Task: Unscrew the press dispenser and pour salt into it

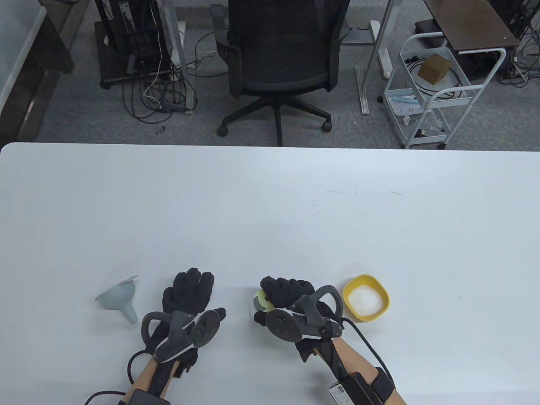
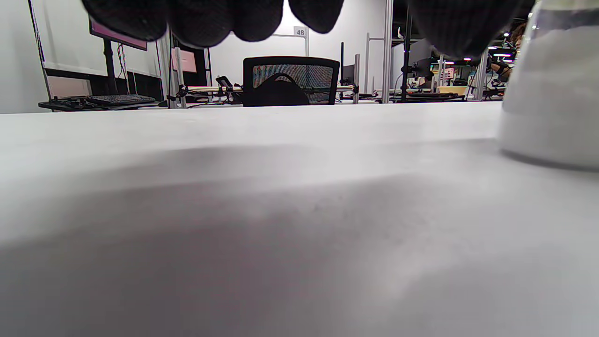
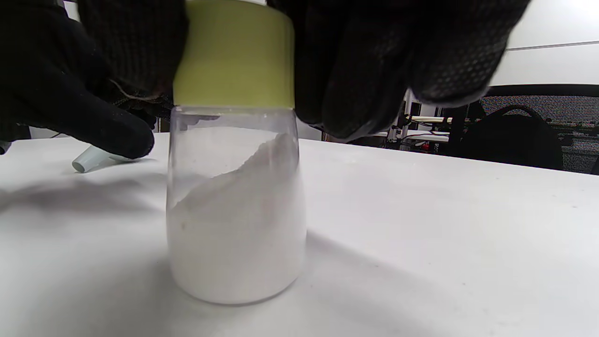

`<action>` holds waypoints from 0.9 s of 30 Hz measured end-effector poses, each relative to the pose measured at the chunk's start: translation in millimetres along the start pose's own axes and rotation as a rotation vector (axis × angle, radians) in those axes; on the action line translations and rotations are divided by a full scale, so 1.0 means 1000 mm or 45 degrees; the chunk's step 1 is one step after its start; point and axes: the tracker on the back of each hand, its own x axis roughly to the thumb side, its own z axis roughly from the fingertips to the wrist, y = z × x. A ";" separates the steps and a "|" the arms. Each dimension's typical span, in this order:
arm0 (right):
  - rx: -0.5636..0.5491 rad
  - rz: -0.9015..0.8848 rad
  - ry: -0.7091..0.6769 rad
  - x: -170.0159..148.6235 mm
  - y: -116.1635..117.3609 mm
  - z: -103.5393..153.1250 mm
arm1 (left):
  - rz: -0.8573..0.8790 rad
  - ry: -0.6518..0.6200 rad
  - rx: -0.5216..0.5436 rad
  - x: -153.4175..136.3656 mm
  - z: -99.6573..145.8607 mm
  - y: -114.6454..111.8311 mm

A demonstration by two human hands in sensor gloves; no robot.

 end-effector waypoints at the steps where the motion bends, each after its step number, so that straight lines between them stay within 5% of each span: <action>1: -0.002 -0.005 0.001 0.000 0.000 0.000 | 0.000 0.000 0.000 0.000 0.000 0.000; 15: -0.039 -0.046 0.018 -0.003 0.000 0.002 | -0.001 -0.029 -0.025 0.003 0.000 -0.002; 27: -0.034 -0.055 0.060 -0.003 0.000 0.001 | 0.555 -0.300 -0.233 0.049 -0.028 -0.010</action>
